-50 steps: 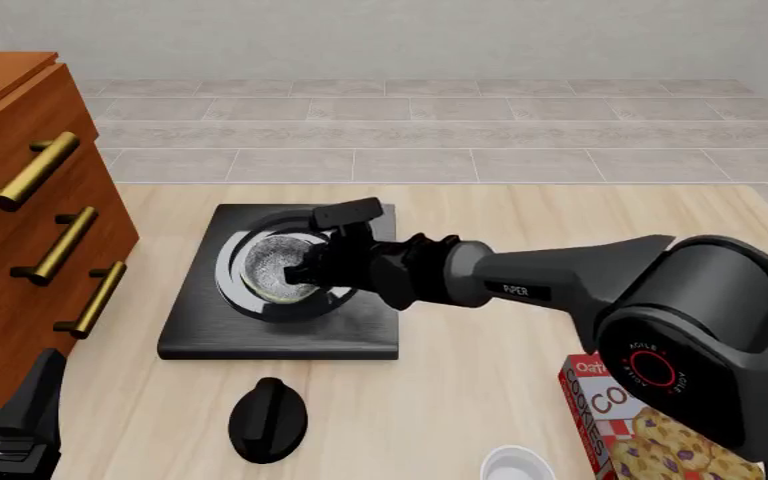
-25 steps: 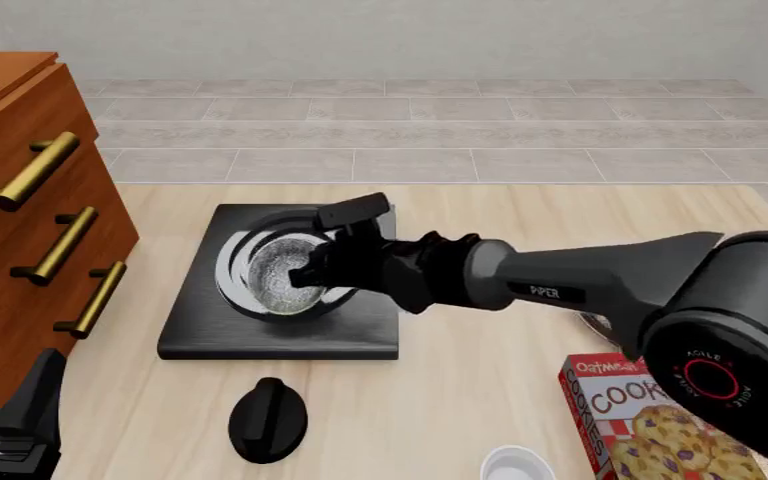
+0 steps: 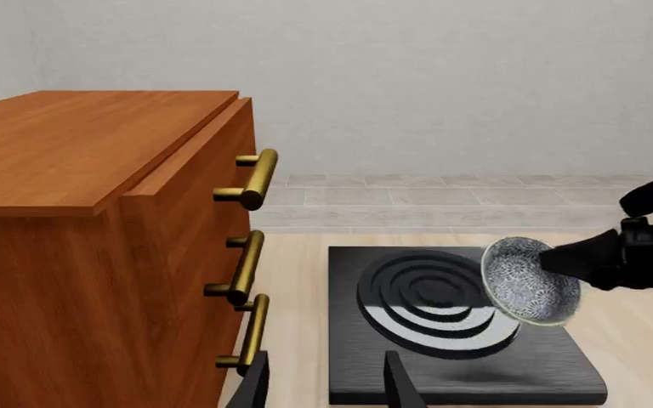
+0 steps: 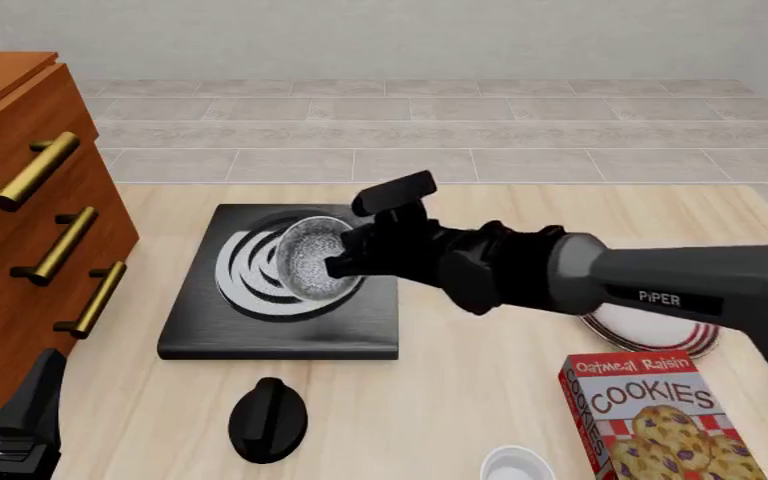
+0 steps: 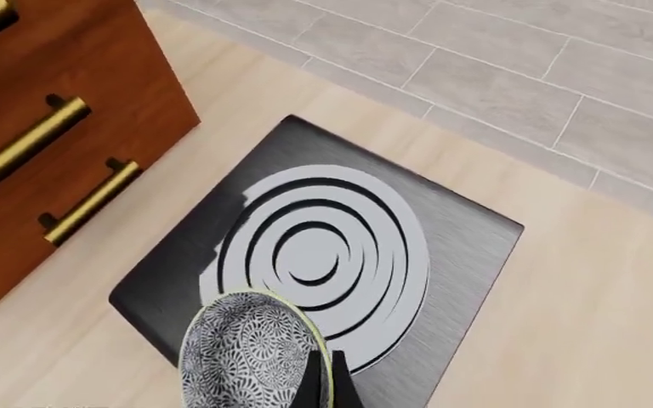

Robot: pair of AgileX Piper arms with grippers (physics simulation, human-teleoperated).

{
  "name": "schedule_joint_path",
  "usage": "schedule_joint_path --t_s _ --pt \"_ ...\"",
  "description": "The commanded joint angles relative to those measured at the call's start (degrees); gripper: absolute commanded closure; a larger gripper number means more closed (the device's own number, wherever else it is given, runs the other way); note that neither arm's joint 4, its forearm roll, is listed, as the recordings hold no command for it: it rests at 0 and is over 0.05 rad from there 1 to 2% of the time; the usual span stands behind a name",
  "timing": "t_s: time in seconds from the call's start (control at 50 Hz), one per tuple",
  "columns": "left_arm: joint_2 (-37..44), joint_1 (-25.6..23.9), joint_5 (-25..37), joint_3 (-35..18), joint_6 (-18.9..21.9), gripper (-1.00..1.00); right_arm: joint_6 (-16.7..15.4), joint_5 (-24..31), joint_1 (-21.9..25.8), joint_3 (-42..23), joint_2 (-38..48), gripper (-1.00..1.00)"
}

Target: Pick the akita bowl on the stove and place it on the plate.

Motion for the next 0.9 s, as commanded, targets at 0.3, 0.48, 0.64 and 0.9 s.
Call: schedule_joint_path --t_s 0.3,0.48,0.64,0.9 --pt "0.0 0.0 0.0 0.0 0.0 -1.0 -0.2 -3.2 -8.8 12.4 -11.9 1.0" --pt "0.0 0.0 0.0 0.0 0.0 -1.0 0.1 -4.2 -12.7 15.1 -13.2 1.0" --pt "0.0 0.0 0.0 0.0 0.0 -1.0 0.5 -5.8 -15.6 17.3 -12.9 1.0" --pt "0.0 0.0 0.0 0.0 0.0 -1.0 1.4 -8.0 -23.0 20.9 -13.7 1.0"
